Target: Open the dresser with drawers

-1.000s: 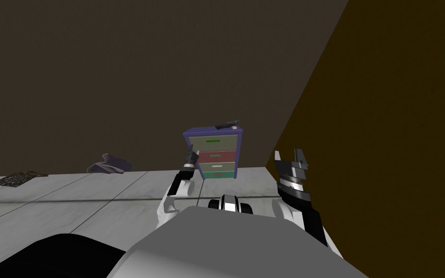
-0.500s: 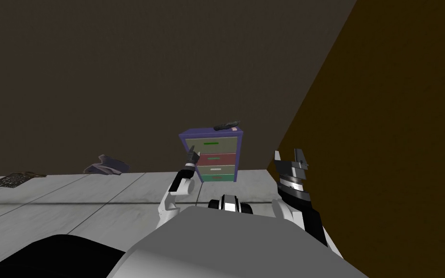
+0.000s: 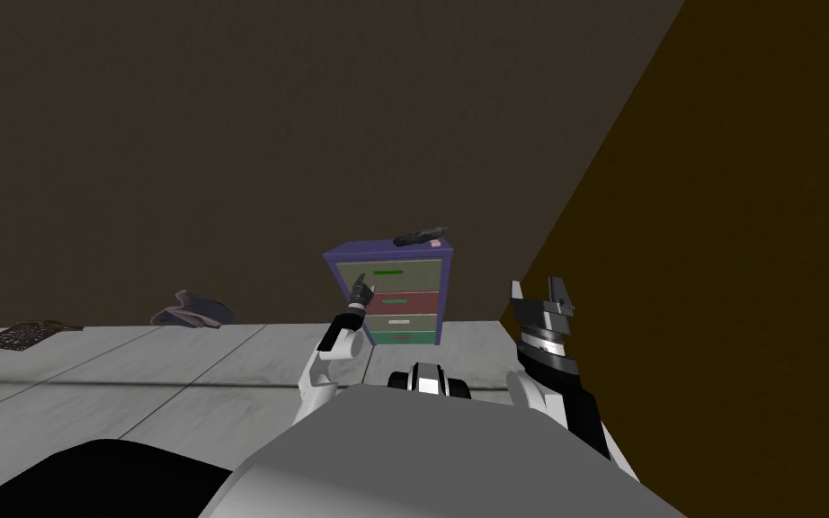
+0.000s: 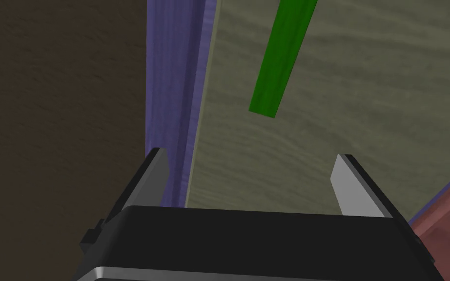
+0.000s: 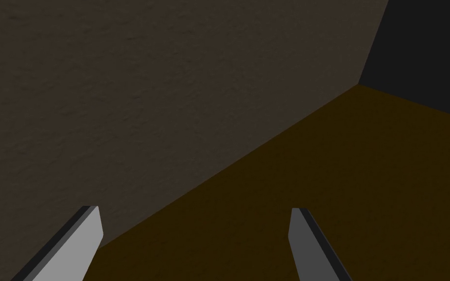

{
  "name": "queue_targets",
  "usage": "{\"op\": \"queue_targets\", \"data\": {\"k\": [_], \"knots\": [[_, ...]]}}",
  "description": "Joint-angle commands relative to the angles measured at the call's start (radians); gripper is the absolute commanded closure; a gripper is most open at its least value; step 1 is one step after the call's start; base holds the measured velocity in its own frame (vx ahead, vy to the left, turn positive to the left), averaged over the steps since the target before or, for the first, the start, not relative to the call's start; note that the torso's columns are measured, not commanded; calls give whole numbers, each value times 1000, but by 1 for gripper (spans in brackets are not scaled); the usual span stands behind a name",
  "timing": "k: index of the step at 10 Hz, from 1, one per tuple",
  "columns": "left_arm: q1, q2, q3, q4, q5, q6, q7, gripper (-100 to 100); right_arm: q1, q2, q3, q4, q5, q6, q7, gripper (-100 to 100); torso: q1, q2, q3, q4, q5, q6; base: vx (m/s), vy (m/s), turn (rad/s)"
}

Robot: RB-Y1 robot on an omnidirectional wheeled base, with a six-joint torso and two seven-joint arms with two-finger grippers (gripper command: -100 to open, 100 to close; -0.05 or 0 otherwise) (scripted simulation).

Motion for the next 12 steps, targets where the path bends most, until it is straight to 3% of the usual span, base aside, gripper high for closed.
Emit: {"op": "queue_targets", "data": {"k": [1, 3, 4, 5, 6, 11, 12], "knots": [[-20, -7, 9, 24, 12, 60, 1, -100, 0, 0, 0, 0, 0, 0, 0, 0, 1, 0, 0, 0, 0, 0, 122, -49, 22], [-27, -6, 13, 25, 14, 68, 3, -100, 0, 0, 0, 0, 0, 0, 0, 0, 0, -1, -1, 0, 0, 0, 95, -35, 14], [-25, -4, 22, -4, 17, 102, 6, -100, 0, 0, 0, 0, 0, 0, 0, 0, 1, 3, 1, 1, 0, 0, 113, 3, -3], [-26, -6, 17, 11, 15, 84, 4, -100, 0, 0, 0, 0, 0, 0, 0, 0, 2, 0, 0, 0, 1, 0, 72, 4, 1], [-26, -6, 17, 9, 16, 88, 4, 100, 0, 0, 0, 0, 0, 0, 0, 0, 1, 1, 0, 0, 1, 0, 12, 1, 1], [-2, 1, 11, -29, 23, 98, 6, 100, -1, 0, 0, 0, 0, 0, 0, 0, 0, 1, 1, 0, 0, 0, -162, -15, 19], [-4, 1, 18, -40, 25, 123, 10, -100, -1, 0, 0, 0, 0, 0, 0, 0, 0, -6, -4, -2, 0, 0, 74, -9, -9]]}}
